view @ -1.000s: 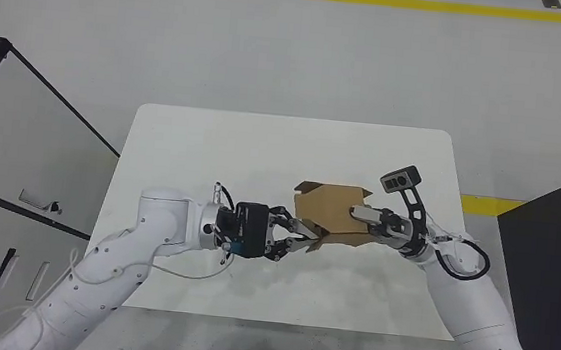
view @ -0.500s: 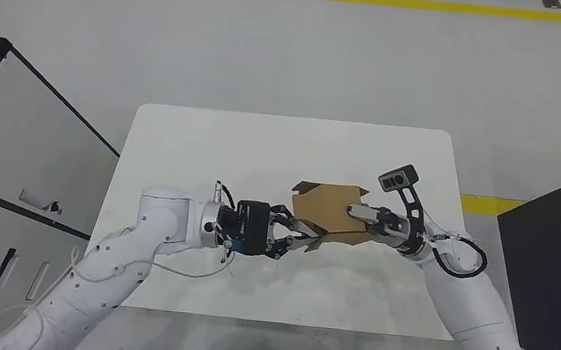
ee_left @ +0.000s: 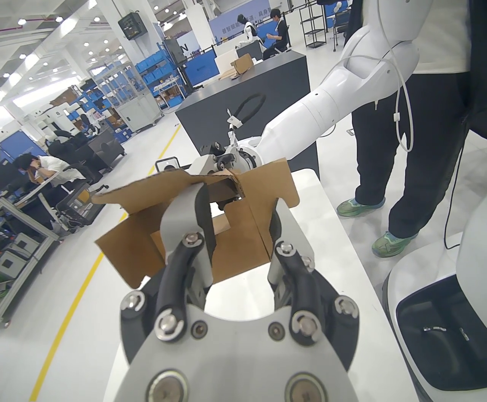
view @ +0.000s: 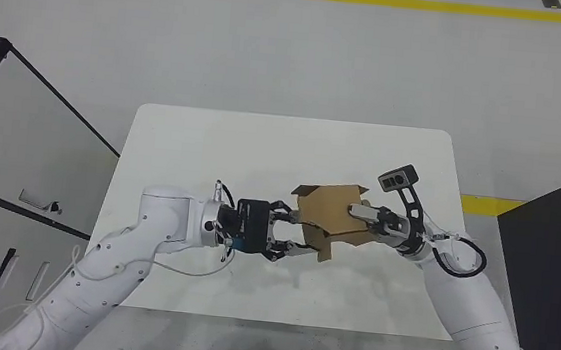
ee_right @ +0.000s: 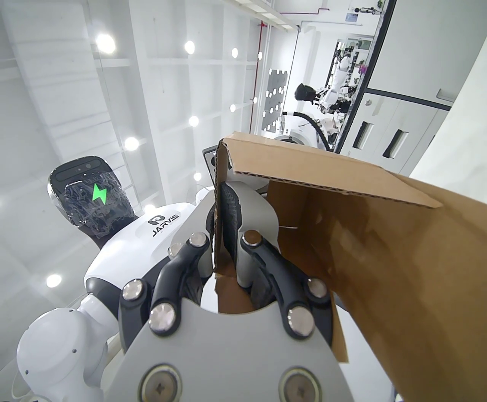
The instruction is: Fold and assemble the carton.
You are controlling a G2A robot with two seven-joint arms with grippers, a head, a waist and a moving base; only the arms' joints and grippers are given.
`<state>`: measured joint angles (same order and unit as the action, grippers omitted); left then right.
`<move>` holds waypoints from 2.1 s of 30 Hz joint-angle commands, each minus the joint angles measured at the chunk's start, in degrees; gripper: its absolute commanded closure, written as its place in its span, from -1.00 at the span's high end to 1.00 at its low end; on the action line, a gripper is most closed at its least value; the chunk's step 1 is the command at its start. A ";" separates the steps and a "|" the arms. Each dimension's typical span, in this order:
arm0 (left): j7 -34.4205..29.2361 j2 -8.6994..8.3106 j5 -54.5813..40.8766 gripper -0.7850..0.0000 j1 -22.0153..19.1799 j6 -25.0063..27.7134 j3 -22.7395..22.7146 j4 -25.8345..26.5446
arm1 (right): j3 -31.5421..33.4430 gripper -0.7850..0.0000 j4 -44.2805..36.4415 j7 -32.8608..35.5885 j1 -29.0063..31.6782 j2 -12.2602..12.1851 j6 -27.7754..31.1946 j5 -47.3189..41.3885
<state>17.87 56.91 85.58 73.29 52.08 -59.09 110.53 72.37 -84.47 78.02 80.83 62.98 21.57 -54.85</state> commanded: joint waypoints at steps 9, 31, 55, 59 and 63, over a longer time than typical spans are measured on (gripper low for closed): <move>0.43 -0.06 -0.03 -1.00 -0.15 0.01 -0.28 -0.38 | 0.00 -1.00 0.15 -0.10 -0.21 0.26 -0.07 -0.05; 0.22 0.41 -0.24 -1.00 -1.88 -0.48 1.56 -1.57 | -1.33 -1.00 0.08 0.34 -0.61 1.01 -0.55 -0.16; 0.44 -0.09 -0.80 -1.00 -0.70 -1.26 -1.56 -0.02 | 3.01 -1.00 2.46 -5.27 -0.26 1.15 0.84 -0.78; 0.36 -0.10 -0.63 -1.00 -0.56 -1.09 -1.36 0.62 | 2.98 -1.00 1.97 -8.56 0.02 1.28 1.29 1.26; -0.04 -0.07 -0.12 -1.00 -0.58 -1.57 -1.24 0.90 | 2.58 -1.00 0.91 -8.54 0.26 1.36 1.09 2.26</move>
<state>18.01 56.82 85.26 72.71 50.83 -60.34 111.46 75.02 -83.33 69.17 81.05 64.33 22.72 -52.60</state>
